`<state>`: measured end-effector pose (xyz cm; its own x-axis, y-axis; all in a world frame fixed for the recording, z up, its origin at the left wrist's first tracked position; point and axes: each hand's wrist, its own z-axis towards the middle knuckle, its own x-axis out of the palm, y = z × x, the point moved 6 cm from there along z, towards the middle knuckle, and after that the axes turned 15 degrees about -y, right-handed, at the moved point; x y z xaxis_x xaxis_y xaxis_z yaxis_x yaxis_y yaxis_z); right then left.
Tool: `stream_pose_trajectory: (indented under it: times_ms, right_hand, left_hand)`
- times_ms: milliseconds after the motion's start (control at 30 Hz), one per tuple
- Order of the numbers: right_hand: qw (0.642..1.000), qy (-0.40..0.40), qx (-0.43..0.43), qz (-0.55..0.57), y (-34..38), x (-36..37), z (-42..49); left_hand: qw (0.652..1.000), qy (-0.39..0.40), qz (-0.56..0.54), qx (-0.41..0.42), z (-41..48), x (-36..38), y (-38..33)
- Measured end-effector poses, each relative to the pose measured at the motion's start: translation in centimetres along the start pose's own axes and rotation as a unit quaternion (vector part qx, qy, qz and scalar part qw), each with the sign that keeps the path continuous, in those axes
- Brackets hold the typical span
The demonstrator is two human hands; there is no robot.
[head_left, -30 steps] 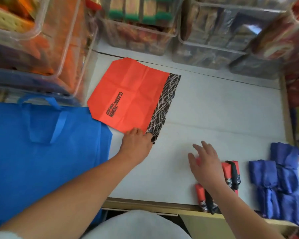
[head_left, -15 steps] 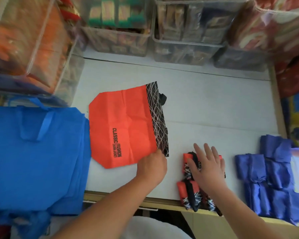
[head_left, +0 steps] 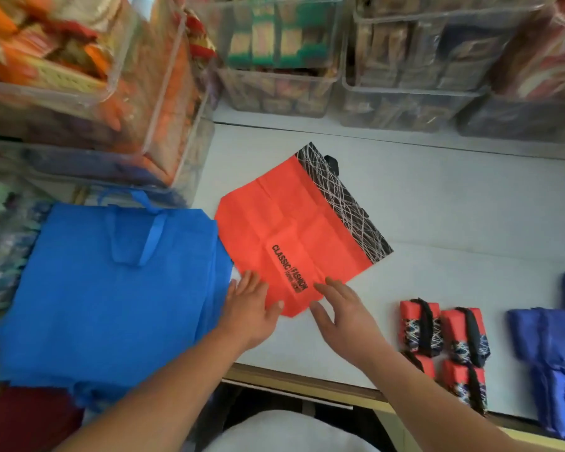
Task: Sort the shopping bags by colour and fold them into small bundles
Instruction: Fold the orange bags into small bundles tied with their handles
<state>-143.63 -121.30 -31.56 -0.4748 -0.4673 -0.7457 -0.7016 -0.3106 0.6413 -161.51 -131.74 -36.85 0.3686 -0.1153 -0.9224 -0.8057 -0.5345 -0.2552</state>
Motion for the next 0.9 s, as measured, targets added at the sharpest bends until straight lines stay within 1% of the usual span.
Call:
stream_pose_trajectory:
  times_ms: [67,100,200,233,267,333,367,400,433,500,533,567,600,667,733,767,833,900]
  right_hand:
    - [1.0,0.01,-0.012,-0.005,1.3,2.9,1.0]
    - [1.0,0.007,-0.017,-0.023,1.4,4.2,1.6]
    - [0.987,0.069,0.06,-0.129,-0.5,6.6,2.0]
    - [0.985,0.07,0.062,-0.142,-1.1,6.9,1.8]
    - [0.987,0.057,0.045,-0.145,-1.4,6.8,1.6]
    - [0.989,0.039,0.015,-0.142,-1.9,6.3,1.4]
    - [0.99,0.034,0.001,-0.137,-2.2,6.1,1.4]
    - [0.991,0.033,-0.013,-0.128,-2.6,5.9,1.5]
    - [0.992,0.032,-0.03,-0.119,-3.0,5.7,1.5]
    - [0.992,0.03,-0.061,-0.11,-3.3,4.9,1.7]
    - [0.991,0.03,-0.077,-0.107,-3.5,4.5,1.7]
    - [0.99,0.032,-0.09,-0.105,-3.8,4.3,1.8]
    - [0.989,0.037,-0.095,-0.107,-3.9,4.1,1.8]
    - [0.987,0.041,-0.089,-0.123,-4.6,3.8,2.1]
    - [0.982,0.043,-0.081,-0.165,-5.2,3.4,2.3]
    - [0.979,0.045,-0.075,-0.183,-5.4,3.2,2.4]
    - [0.977,0.06,-0.054,-0.199,-5.7,3.0,2.4]
    - [0.976,0.085,-0.028,-0.199,-5.5,3.0,2.1]
  left_hand:
    - [0.999,0.006,-0.017,0.039,-0.7,0.3,-1.2]
    - [0.997,0.006,-0.025,0.072,-1.0,0.0,-2.3]
    - [0.98,0.023,-0.094,0.173,-2.7,0.3,-4.5]
    - [0.973,0.014,-0.127,0.192,-3.2,0.1,-4.3]
    - [0.967,-0.017,-0.146,0.208,-3.3,-0.2,-3.5]
    - [0.96,-0.112,-0.14,0.215,-2.3,-1.2,-0.7]
    - [0.961,-0.138,-0.122,0.208,-1.5,-1.8,0.9]
    - [0.966,-0.132,-0.101,0.199,-0.6,-2.3,2.3]
    - [0.972,-0.101,-0.084,0.196,0.2,-2.5,3.6]
    - [0.978,-0.01,-0.042,0.202,1.3,-2.0,5.5]
    - [0.978,0.018,-0.019,0.209,1.5,-1.5,6.0]
    - [0.976,0.025,-0.007,0.216,1.7,-1.1,6.4]
    - [0.974,0.018,-0.004,0.224,1.8,-0.7,6.5]
    - [0.971,-0.023,-0.003,0.236,1.8,-0.2,5.9]
    - [0.966,-0.071,-0.006,0.248,1.9,0.1,4.9]
    - [0.965,-0.08,-0.009,0.249,2.0,0.3,4.3]
    - [0.964,-0.1,-0.024,0.243,2.2,0.4,3.2]
    - [0.958,-0.146,-0.053,0.242,2.2,-0.1,2.3]
